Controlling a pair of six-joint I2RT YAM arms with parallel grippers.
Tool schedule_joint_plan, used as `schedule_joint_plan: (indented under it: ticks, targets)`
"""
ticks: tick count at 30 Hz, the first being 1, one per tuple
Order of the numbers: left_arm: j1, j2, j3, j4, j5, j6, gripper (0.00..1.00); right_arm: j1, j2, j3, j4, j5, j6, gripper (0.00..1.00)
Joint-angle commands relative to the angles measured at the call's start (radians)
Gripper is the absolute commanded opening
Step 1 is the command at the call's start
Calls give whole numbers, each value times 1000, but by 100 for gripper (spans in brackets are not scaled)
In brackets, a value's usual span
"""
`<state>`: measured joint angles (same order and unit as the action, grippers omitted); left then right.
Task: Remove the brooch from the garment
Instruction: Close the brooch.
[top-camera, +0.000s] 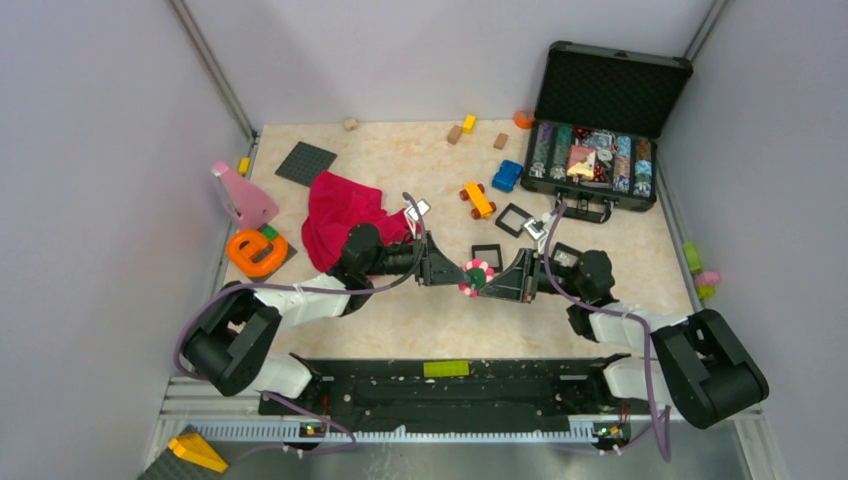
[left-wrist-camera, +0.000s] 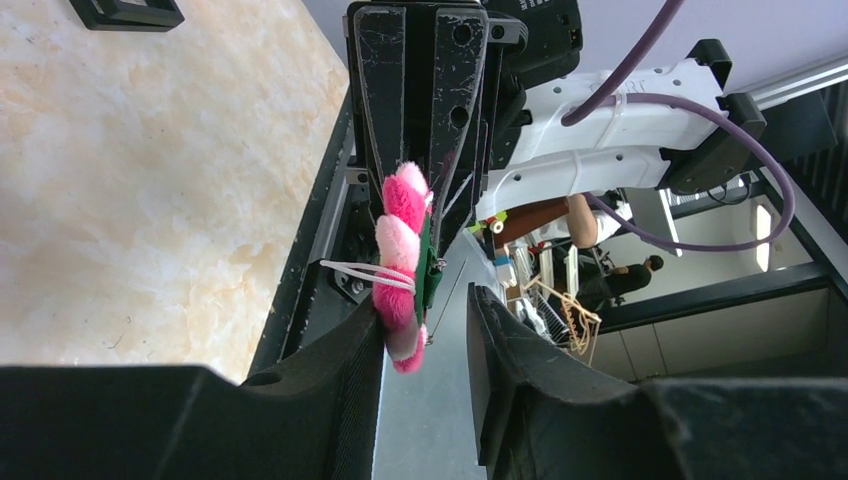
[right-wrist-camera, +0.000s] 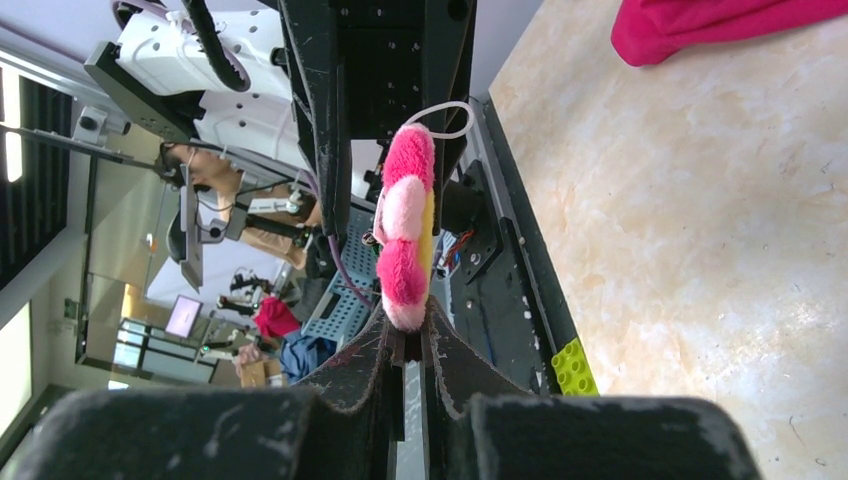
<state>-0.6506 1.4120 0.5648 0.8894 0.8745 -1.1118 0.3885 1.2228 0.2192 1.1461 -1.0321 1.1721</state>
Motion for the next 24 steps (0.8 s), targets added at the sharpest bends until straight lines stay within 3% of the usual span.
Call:
schedule_joint_plan:
  ticks: [1, 10, 12, 17, 21, 24]
  targets:
    - [-9, -1, 30, 7, 14, 35, 38, 1, 1, 38, 57, -12, -4, 1]
    - [-20, 5, 42, -35, 5, 61, 37, 14, -2, 40, 42, -3, -15, 1]
    - [-20, 4, 43, -36, 5, 61, 32, 16, -4, 41, 37, -3, -18, 1]
    - [-20, 12, 45, -33, 9, 53, 6, 15, -7, 41, 26, -5, -25, 1]
    - [-21, 23, 48, -18, 13, 41, 15, 19, -10, 40, 20, -5, -27, 1]
    - [-21, 25, 50, -17, 14, 43, 1, 18, -16, 40, 14, -6, -31, 1]
